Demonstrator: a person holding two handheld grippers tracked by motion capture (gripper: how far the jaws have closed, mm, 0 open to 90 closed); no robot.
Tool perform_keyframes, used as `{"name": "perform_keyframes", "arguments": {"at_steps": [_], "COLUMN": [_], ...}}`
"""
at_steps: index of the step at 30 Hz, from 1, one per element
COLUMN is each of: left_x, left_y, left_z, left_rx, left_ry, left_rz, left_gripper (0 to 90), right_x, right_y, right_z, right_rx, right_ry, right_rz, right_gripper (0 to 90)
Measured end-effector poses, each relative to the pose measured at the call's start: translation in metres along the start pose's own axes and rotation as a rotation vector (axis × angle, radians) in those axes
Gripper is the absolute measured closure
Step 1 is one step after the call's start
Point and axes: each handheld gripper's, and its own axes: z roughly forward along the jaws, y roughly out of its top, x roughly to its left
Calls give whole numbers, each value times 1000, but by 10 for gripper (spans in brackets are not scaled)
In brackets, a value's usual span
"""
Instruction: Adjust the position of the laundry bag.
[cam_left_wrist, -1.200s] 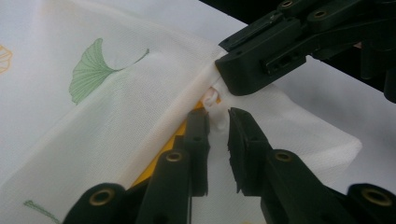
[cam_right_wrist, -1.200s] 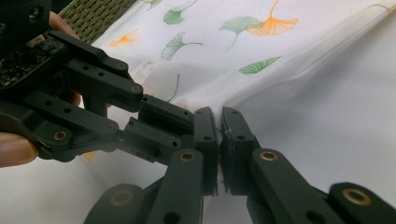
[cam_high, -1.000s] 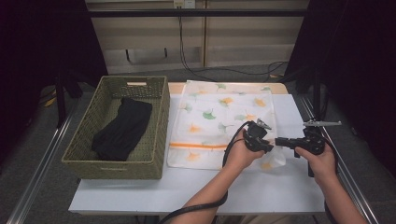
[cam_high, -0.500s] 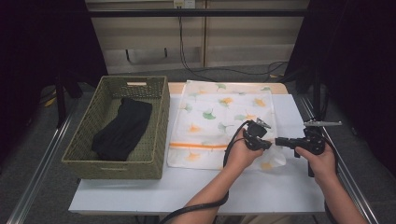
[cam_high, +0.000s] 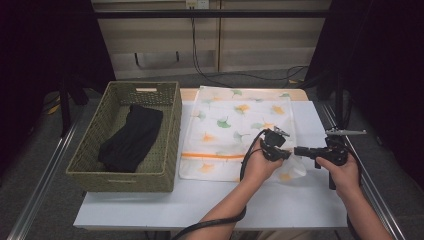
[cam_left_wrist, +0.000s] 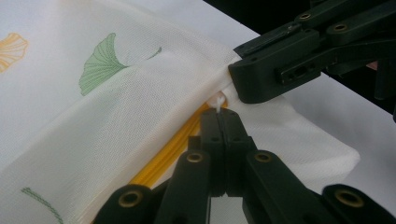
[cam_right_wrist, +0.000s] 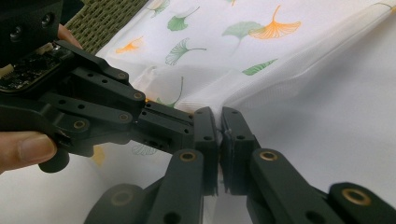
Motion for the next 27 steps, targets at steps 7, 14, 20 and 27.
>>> {"name": "perform_keyframes", "arguments": {"at_steps": [7, 14, 20, 27], "left_x": [0, 7, 21, 2], "left_y": [2, -1, -9, 2], "left_z": [-5, -12, -17, -11], "left_rx": [15, 58, 37, -8], "left_ry": [-8, 53, -4, -69], "left_rz": [-9, 14, -50, -3], "left_gripper": [900, 900, 900, 823], "right_x": [-2, -6, -13, -9], "right_y": [0, -1, -1, -1], "right_z": [-3, -6, -19, -11], "right_rx": [-4, -7, -39, -21], "right_ry": [11, 1, 26, 20], "right_rz": [27, 41, 80, 61], "right_gripper": [868, 869, 868, 868]}}
